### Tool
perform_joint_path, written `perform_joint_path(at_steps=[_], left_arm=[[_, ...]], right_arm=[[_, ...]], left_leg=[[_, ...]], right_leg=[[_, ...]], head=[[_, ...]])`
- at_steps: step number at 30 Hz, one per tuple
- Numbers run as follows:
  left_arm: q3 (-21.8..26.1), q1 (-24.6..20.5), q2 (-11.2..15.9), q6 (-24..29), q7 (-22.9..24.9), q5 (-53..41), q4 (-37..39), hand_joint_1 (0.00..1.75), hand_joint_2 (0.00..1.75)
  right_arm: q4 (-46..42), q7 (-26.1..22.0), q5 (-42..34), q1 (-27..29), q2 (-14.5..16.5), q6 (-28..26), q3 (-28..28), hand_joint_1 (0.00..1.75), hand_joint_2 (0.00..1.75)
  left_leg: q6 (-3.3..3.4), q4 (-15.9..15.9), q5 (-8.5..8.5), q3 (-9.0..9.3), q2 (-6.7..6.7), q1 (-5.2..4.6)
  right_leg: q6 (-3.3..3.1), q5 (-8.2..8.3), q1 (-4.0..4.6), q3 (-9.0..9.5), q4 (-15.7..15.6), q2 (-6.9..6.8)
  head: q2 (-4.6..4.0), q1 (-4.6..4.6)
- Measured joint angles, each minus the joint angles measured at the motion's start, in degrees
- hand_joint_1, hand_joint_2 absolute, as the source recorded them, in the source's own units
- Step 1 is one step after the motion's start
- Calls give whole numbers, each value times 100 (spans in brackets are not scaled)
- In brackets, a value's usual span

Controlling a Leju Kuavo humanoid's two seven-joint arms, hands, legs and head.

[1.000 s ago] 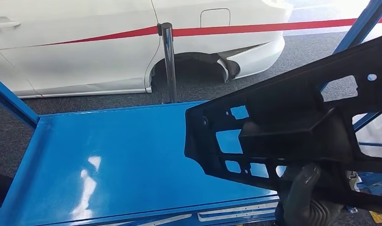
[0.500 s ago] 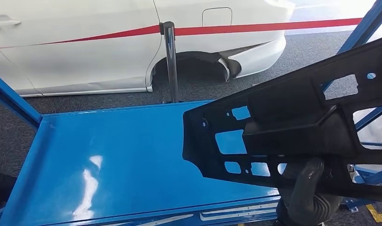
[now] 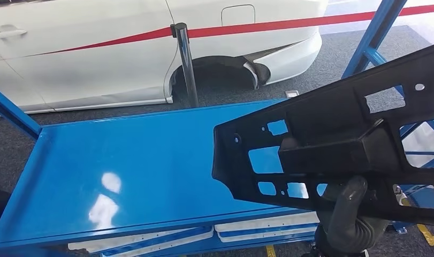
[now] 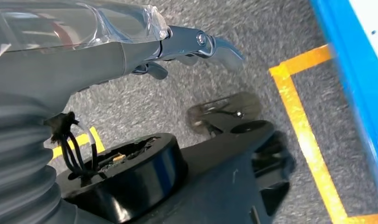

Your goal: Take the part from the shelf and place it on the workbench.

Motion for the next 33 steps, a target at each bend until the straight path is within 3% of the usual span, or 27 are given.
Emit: perform_joint_path(at_steps=[1,2,3,4,6,8,10,11,13,15,16,17,18,20,21,23,25,26,28,30,31,32,33], left_arm=[[0,-3,0,-12,-1,4,0,0,175],[1,-5,0,-22,-1,9,0,0,175],[1,-6,0,-35,-1,14,0,0,175],[1,-10,0,-51,-1,18,0,0,175],[1,-34,10,-80,-1,26,0,0,175],[1,-61,12,-98,-2,23,0,0,175],[1,-67,1,-114,-1,15,0,0,175],[1,-69,-1,-120,1,15,1,0,175],[2,-70,-3,-132,3,15,2,0,175],[3,-70,-5,-138,4,15,2,0,175],[3,-68,-6,-142,4,15,2,0,175],[3,-68,-7,-146,4,15,2,0,175],[3,-67,-7,-151,4,15,2,0,175],[3,-68,-4,-165,5,16,2,0,175],[3,-70,-3,-183,5,20,2,0,175],[3,-77,-1,-225,-4,37,2,0,175],[3,-69,-2,-252,-13,51,2,0,175],[3,-56,-2,-257,-12,52,2,0,175],[2,-38,-5,-259,-11,52,2,0,175],[1,-37,-8,-257,-11,52,2,0,175],[1,-37,-8,-256,-11,53,2,0,175],[1,-34,-7,-254,-11,54,2,0,175],[1,-30,-7,-253,-11,55,2,0,175]], right_arm=[[6,-1,9,3,3,1,-7,175,175],[11,-1,19,4,4,2,-11,175,175],[15,1,30,4,4,3,-13,175,175],[16,1,49,4,4,3,-15,175,175],[16,-3,100,4,4,0,-21,175,175],[17,-9,147,3,6,-3,-26,175,175],[18,-11,169,3,8,-3,-30,175,175],[19,-11,181,5,9,-3,-33,175,175],[24,-10,204,7,10,-4,-42,175,175],[36,-8,212,7,10,-5,-48,175,175],[42,-7,213,7,10,-5,-49,175,175],[45,-7,213,7,10,-5,-51,175,175],[46,-7,212,7,10,-5,-54,175,175],[47,8,218,2,10,-8,-57,175,175],[47,27,228,-5,10,-16,-58,175,175],[48,99,268,-21,6,-73,-59,175,175],[56,180,330,-27,3,-162,-59,175,175],[63,208,371,-28,3,-200,-59,175,175],[82,236,457,-27,8,-245,-59,175,175],[102,244,516,-27,15,-262,-57,175,175],[115,246,532,-27,19,-267,-57,175,175],[127,248,542,-26,20,-269,-57,175,175],[138,250,550,-26,21,-273,-57,175,175]], left_leg=[[12,241,-90,-17,0,-9],[38,280,-59,64,0,-22],[79,84,67,257,0,-46],[141,-302,224,544,-1,-78],[276,-1188,383,1122,8,-148],[312,-1609,394,1347,20,-201],[298,-1661,475,1297,36,-193],[320,-1675,525,1252,48,-173],[376,-1697,648,1129,73,-134],[393,-1691,753,991,76,-126],[378,-1688,805,921,80,-119],[360,-1680,855,856,83,-109],[334,-1665,902,792,84,-93],[271,-1591,967,667,82,-67],[239,-1534,983,602,77,-62],[167,-1438,1025,480,66,-86],[99,-1389,1078,385,50,-80],[71,-1318,1023,334,44,-63],[21,-888,669,173,42,-41],[-12,-117,212,-87,43,-42],[-12,199,98,-178,43,-45],[5,325,95,-176,44,-52],[38,218,187,-58,47,-66]], right_leg=[[-11,43,24,-58,2,-7],[-18,85,47,-113,4,-11],[-21,126,70,-163,5,-13],[-22,166,89,-204,5,-13],[-11,238,117,-264,6,-15],[26,310,115,-291,2,-18],[80,356,102,-317,12,-15],[108,280,97,-358,75,-15],[162,-193,78,-534,537,-13],[216,-733,56,-731,1300,-16],[242,-818,42,-766,1603,-17],[268,-748,26,-723,1740,-17],[297,-578,4,-585,1683,-18],[371,-265,-51,-51,1020,-20],[384,-242,-57,227,601,-10],[342,-381,-53,509,71,11],[230,-437,-48,471,-7,0],[173,-419,-49,436,-3,-20],[77,-357,-45,377,-4,-79],[22,-307,-12,321,0,-148],[8,-286,10,294,1,-189],[1,-270,33,274,3,-231],[-4,-258,56,261,3,-275]], head=[[0,-1],[0,-2],[0,-2],[0,-2],[1,2],[1,10],[1,11],[1,13],[0,25],[0,36],[0,38],[0,39],[0,42],[0,45],[1,48],[1,50],[1,43],[1,38],[0,31],[0,26],[0,25],[0,25],[0,24]])
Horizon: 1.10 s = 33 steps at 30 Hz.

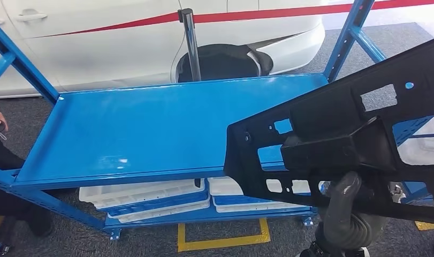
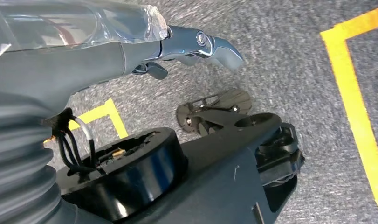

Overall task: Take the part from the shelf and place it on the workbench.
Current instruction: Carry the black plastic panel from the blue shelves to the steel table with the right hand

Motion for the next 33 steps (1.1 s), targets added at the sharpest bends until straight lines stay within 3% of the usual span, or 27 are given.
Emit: perform_joint_path(at_steps=[2,4,5,7,9,11,13,14,15,17,19,20,22,23,25,27,29,30,31,33], left_arm=[[0,-2,1,1,-2,10,0,0,175],[0,-23,4,5,-13,37,0,0,175],[0,-32,4,7,-24,51,0,0,175],[1,-32,3,9,-45,74,0,0,175],[3,-21,3,7,-62,87,0,0,175],[4,-26,3,-7,-72,93,0,0,175],[4,-30,1,-23,-75,98,0,0,175],[4,-24,-2,-27,-75,98,0,0,175],[4,-18,-2,-31,-74,99,0,0,175],[4,-16,-2,-33,-74,100,0,0,175],[4,-36,-1,-34,-74,100,0,0,175],[4,-39,0,-34,-74,101,0,0,175],[4,-24,2,-34,-73,102,1,0,175],[4,-8,7,-37,-74,104,1,0,175],[3,2,14,-49,-78,115,2,0,175],[3,-12,15,-63,-85,134,2,0,175],[3,-16,16,-76,-91,155,2,0,175],[3,-12,17,-83,-93,162,2,0,175],[2,-9,21,-90,-94,168,2,0,175],[3,-19,29,-103,-95,170,2,0,175]], right_arm=[[10,20,16,-3,1,-8,0,175,175],[12,61,25,-11,-1,-26,1,175,175],[15,84,26,-21,-1,-37,3,175,175],[21,109,26,-49,-1,-50,13,175,175],[29,120,28,-75,-1,-52,24,175,175],[40,129,30,-82,-2,-59,32,175,175],[57,136,29,-79,-3,-67,42,175,175],[66,139,28,-77,-4,-68,48,175,175],[75,139,28,-78,-4,-69,54,175,175],[88,139,31,-80,-4,-72,61,175,175],[95,138,39,-84,-3,-84,66,175,175],[96,139,43,-85,-2,-90,69,175,175],[100,144,52,-95,-1,-93,87,175,175],[100,147,60,-105,-1,-93,97,175,175],[101,151,82,-131,2,-97,120,175,175],[102,155,95,-143,4,-103,148,175,175],[114,165,111,-155,8,-110,186,175,175],[124,172,121,-166,10,-114,204,175,175],[134,179,132,-179,13,-120,222,175,175],[146,188,144,-207,16,-133,255,175,175]], left_leg=[[124,-795,288,514,89,-60],[251,-1494,436,910,245,-150],[292,-1639,443,968,291,-190],[329,-1713,495,954,233,-202],[349,-1809,567,962,139,-154],[367,-1859,624,953,42,-120],[380,-1856,649,921,-69,-115],[377,-1851,656,912,-131,-114],[371,-1843,663,909,-195,-111],[350,-1805,665,899,-335,-101],[303,-1730,661,834,-467,-112],[267,-1704,669,786,-523,-114],[189,-1690,707,704,-628,-94],[153,-1656,692,668,-598,-85],[79,-1296,472,484,-379,-73],[1,-517,81,123,-147,-42],[-48,53,-107,-132,-89,-2],[-58,27,-48,-106,-70,11],[-58,-237,101,39,-33,19],[-27,-1119,449,513,180,-3]], right_leg=[[-2,11,39,1,-2,-94],[18,23,61,-1,-5,-198],[37,32,59,-6,-7,-251],[90,47,63,-17,-16,-346],[143,-70,62,-73,122,-219],[190,-418,39,-340,725,65],[225,-718,26,-695,1481,184],[237,-721,20,-771,1639,192],[247,-611,11,-740,1570,200],[256,-188,-29,-395,835,334],[245,57,-63,-90,151,559],[226,71,-65,-49,23,624],[158,82,-50,-79,7,547],[122,101,-50,-87,-4,481],[57,130,-69,-95,-30,337],[32,132,-70,-104,-32,183],[31,129,-71,-110,-31,32],[33,127,-73,-109,-30,-37],[40,122,-76,-103,-30,-101],[72,103,-67,-80,-28,-214]], head=[[0,0],[0,3],[0,1],[1,-2],[1,-2],[1,12],[0,22],[0,22],[0,22],[0,22],[1,21],[1,19],[1,15],[1,14],[0,-5],[0,-25],[0,-27],[0,-28],[0,-28],[0,-28]])
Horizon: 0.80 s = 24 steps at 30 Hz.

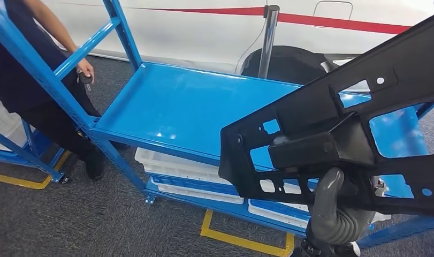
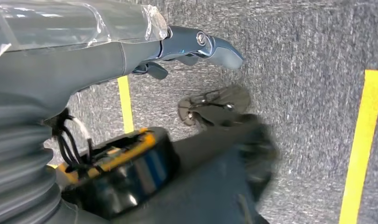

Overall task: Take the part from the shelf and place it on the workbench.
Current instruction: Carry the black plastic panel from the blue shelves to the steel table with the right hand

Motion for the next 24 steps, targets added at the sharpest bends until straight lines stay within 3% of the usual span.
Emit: perform_joint_path(at_steps=[2,5,7,9,10,11,12,14,16,18,20,22,24], left_arm=[[1,-17,4,-13,-2,-2,0,0,175],[2,-3,8,-19,-2,-4,0,0,175],[2,-2,14,-17,0,-4,0,0,175],[3,-17,19,-17,1,-5,0,0,175],[4,-19,20,-18,1,-5,0,0,175],[4,-15,19,-21,1,-7,0,0,175],[4,-10,19,-23,1,-7,0,0,175],[4,-6,20,-24,1,-7,0,0,175],[4,-18,19,-19,1,-14,0,0,175],[4,-19,19,-8,1,-37,0,0,175],[2,5,21,15,2,-84,1,0,175],[-1,17,21,44,5,-141,2,0,175],[-3,-6,17,73,13,-186,2,0,175]], right_arm=[[9,7,4,-31,5,-15,31,175,175],[35,18,5,-59,16,-35,70,175,175],[44,25,8,-70,17,-41,86,175,175],[56,27,8,-69,17,-51,100,175,175],[66,28,7,-64,17,-56,107,175,175],[78,29,4,-61,17,-59,112,175,175],[87,29,3,-59,17,-59,114,175,175],[96,29,3,-61,17,-65,118,175,175],[103,28,3,-62,17,-79,121,175,175],[114,33,-4,-57,15,-94,125,175,175],[120,36,-13,-58,13,-108,126,175,175],[121,29,-31,-59,14,-116,126,175,175],[121,20,-56,-42,11,-119,126,175,175]], left_leg=[[72,-520,147,251,141,-51],[194,-585,170,233,5,-79],[279,-639,216,257,-113,-52],[329,-655,234,263,-239,-46],[340,-654,234,261,-308,-56],[345,-650,233,263,-382,-67],[345,-643,232,265,-461,-75],[338,-617,225,270,-626,-81],[312,-573,214,233,-773,-85],[257,-548,229,161,-895,-70],[194,-539,241,109,-959,-43],[122,-298,98,-17,-720,-51],[41,385,-229,-358,-391,-36]], right_leg=[[57,-20,23,16,3,-92],[160,-41,23,46,-14,-178],[202,-240,6,-48,240,26],[205,-636,6,-390,982,312],[206,-788,12,-584,1378,373],[203,-846,18,-725,1643,400],[196,-769,24,-758,1669,415],[169,-337,20,-517,1061,506],[136,-23,-2,-208,321,795],[104,14,-3,-127,75,954],[56,38,3,-128,48,833],[-9,50,-18,-100,15,672],[-50,39,-23,-81,3,499]], head=[[0,11],[0,22],[0,32],[0,49],[0,56],[0,58],[0,59],[0,59],[1,56],[1,53],[1,54],[1,29],[0,-1]])
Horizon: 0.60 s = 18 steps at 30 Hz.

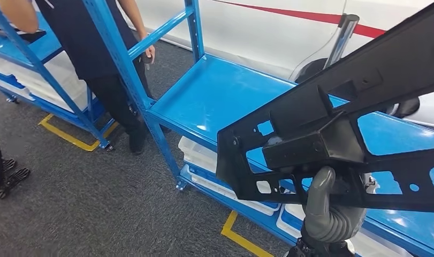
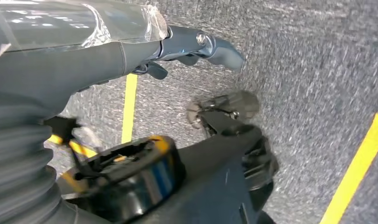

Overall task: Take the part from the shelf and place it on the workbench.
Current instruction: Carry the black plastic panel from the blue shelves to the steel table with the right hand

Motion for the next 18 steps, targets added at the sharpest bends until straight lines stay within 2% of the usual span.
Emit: perform_joint_path(at_steps=[1,2,3,4,5,6,7,8,9,11,12,14,15,16,17,18], left_arm=[[-1,-10,-1,13,5,-13,0,0,175],[-1,-11,-1,25,13,-21,0,0,175],[-2,-6,-2,35,18,-26,0,0,175],[-3,1,-2,48,23,-28,1,0,175],[-3,6,-3,58,27,-33,1,0,175],[-4,5,-3,67,28,-38,1,0,175],[-4,-4,-3,74,28,-43,0,0,175],[-4,-13,-7,78,27,-50,-1,0,175],[-6,-18,-11,80,27,-57,-1,0,175],[-11,-7,-22,85,27,-74,-1,0,175],[-16,7,-30,87,31,-81,0,0,175],[-29,11,-44,98,52,-92,1,0,175],[-38,6,-57,102,71,-97,1,0,175],[-45,-5,-69,107,88,-103,1,0,175],[-51,-9,-83,107,102,-108,1,0,175],[-55,-9,-95,109,114,-109,1,0,175]], right_arm=[[0,-7,-10,11,-3,-1,0,175,175],[0,-19,-22,23,-7,-2,-1,175,175],[0,-43,-43,38,-10,-2,-5,175,175],[0,-74,-73,60,-11,4,-14,175,175],[0,-112,-105,85,-13,14,-26,175,175],[0,-148,-139,108,-13,28,-40,175,175],[0,-175,-164,130,-13,43,-57,175,175],[0,-195,-179,146,-14,55,-72,175,175],[0,-208,-190,161,-14,67,-86,175,175],[-1,-222,-198,185,-16,85,-114,175,175],[-1,-228,-200,193,-17,93,-134,175,175],[-5,-246,-193,206,-21,102,-179,175,175],[-6,-252,-189,218,-24,102,-199,175,175],[-7,-257,-182,239,-26,102,-214,175,175],[-7,-258,-180,265,-29,102,-230,175,175],[-7,-256,-175,290,-32,102,-248,175,175]], left_leg=[[-32,398,-152,-205,70,25],[-55,690,-235,-356,107,47],[-69,775,-216,-402,135,63],[-72,626,-99,-325,166,74],[-65,271,84,-135,221,77],[-47,-183,257,109,342,66],[-14,-558,379,308,439,40],[21,-805,441,434,511,11],[54,-913,449,478,540,-20],[116,-933,460,468,428,-40],[145,-955,474,481,369,-32],[210,-999,500,519,252,-3],[233,-1005,502,524,191,1],[252,-1006,502,524,124,-2],[266,-1005,501,527,51,-7],[270,-1002,499,531,-25,-10]], right_leg=[[-7,-7,4,3,1,-83],[-8,-15,6,7,1,-162],[-4,-25,5,14,1,-237],[6,-37,3,28,1,-305],[22,-52,2,49,1,-371],[43,-71,6,75,0,-430],[70,-91,20,98,1,-484],[97,-108,33,118,0,-533],[125,-121,49,132,-4,-580],[183,-139,56,159,-29,-671],[212,-176,49,168,-11,-640],[241,-409,31,30,345,-407],[241,-590,30,-139,710,-255],[238,-767,37,-358,1134,-160],[238,-873,44,-555,1485,-119],[240,-879,50,-683,1676,-97]], head=[[0,-5],[0,-6],[0,-6],[0,-8],[0,-8],[0,-9],[0,-9],[0,-4],[0,1],[0,12],[1,15],[1,27],[1,35],[1,40],[1,44],[1,45]])
